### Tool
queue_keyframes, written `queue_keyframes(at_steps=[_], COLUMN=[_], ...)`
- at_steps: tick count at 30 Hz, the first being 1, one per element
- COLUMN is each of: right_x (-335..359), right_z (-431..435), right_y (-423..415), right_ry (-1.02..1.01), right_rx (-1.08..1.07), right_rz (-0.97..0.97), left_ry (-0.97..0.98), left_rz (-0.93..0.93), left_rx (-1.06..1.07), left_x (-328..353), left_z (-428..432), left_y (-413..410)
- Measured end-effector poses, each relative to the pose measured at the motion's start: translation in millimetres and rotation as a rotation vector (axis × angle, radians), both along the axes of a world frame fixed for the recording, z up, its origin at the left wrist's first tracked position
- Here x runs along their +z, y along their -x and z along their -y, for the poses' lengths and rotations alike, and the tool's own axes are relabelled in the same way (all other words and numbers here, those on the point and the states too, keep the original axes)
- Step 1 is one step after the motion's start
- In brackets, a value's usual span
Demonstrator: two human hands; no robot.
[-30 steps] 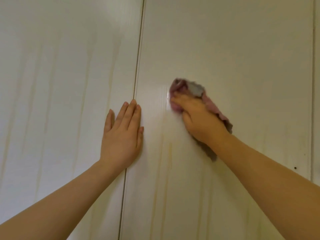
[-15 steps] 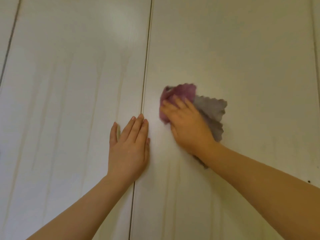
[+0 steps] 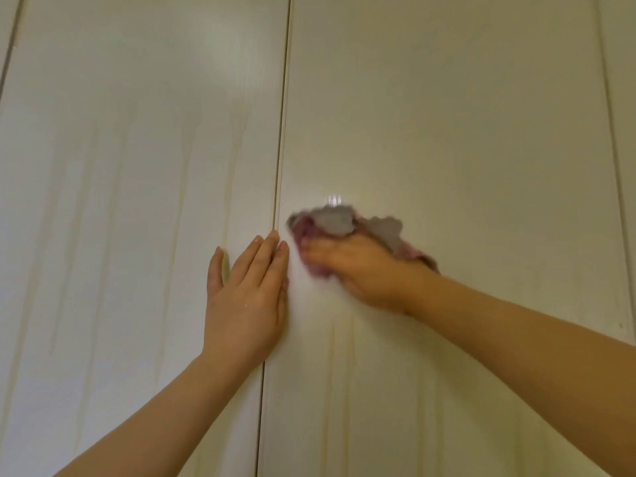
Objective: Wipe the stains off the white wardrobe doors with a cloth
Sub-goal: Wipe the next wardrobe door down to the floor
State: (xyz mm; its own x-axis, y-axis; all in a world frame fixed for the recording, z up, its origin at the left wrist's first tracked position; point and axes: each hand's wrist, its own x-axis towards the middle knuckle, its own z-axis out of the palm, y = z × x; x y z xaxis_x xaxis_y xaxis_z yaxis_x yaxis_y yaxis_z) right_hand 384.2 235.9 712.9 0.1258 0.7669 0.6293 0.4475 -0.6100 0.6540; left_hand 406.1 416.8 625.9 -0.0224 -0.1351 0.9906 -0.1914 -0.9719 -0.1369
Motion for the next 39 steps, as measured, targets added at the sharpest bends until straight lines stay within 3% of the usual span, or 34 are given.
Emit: queue_keyframes(at_steps=[2, 3, 4, 7, 8, 11, 12, 15, 17, 19, 21, 23, 26, 27, 30, 32, 33, 36, 38, 39], right_x=[13, 7, -2, -35, -30, -6, -10, -52, -59, -40, -29, -47, -75, -73, -40, -45, -54, -84, -72, -61], right_z=[2, 0, -3, 6, 10, 10, 8, 13, 27, 39, 40, 30, 38, 41, 52, 47, 44, 53, 63, 70], right_y=[-1, -3, -2, -6, -4, 0, -2, -6, -1, 4, 0, -2, -2, 2, 6, 2, 2, 3, 12, 13], right_ry=[-0.321, -0.447, -0.409, 0.001, -0.001, -0.456, -0.509, -0.135, -0.01, -0.183, -0.467, -0.399, -0.022, -0.024, -0.337, -0.513, -0.436, -0.072, -0.086, -0.204], right_rx=[-0.056, -0.091, -0.083, -0.01, 0.023, 0.061, 0.022, 0.01, 0.064, 0.07, 0.092, 0.001, 0.026, 0.07, 0.142, 0.013, -0.018, 0.01, 0.047, 0.059], right_rz=[-0.024, 0.052, 0.1, 0.077, 0.03, -0.007, 0.023, 0.049, -0.025, -0.141, -0.088, 0.043, 0.032, -0.014, -0.087, 0.021, 0.084, 0.007, -0.057, -0.073], left_ry=[-0.001, 0.0, 0.003, 0.001, 0.005, 0.026, 0.028, 0.023, 0.03, 0.032, 0.027, 0.034, 0.032, 0.028, 0.014, 0.007, -0.004, -0.065, -0.095, -0.108], left_rz=[-0.008, -0.011, -0.016, -0.033, -0.039, -0.056, -0.061, -0.055, -0.061, -0.059, -0.061, -0.064, -0.062, -0.062, -0.043, -0.031, -0.023, -0.018, -0.016, -0.016], left_rx=[-0.003, -0.001, 0.004, 0.006, 0.006, -0.006, -0.006, -0.003, -0.007, -0.007, 0.004, 0.01, 0.011, 0.01, 0.004, -0.025, -0.04, -0.062, -0.074, -0.08], left_x=[0, 0, -1, -1, 1, 3, 2, -5, -10, -11, -11, -11, -12, -13, -12, -14, -15, -15, -13, -13], left_z=[0, 0, 0, 1, 1, 3, 4, 9, 10, 10, 10, 10, 12, 11, 12, 16, 19, 32, 40, 43], left_y=[1, 1, 1, 2, 3, 6, 6, 2, 0, 0, 0, -1, -1, -1, 4, 7, 8, 9, 9, 10])
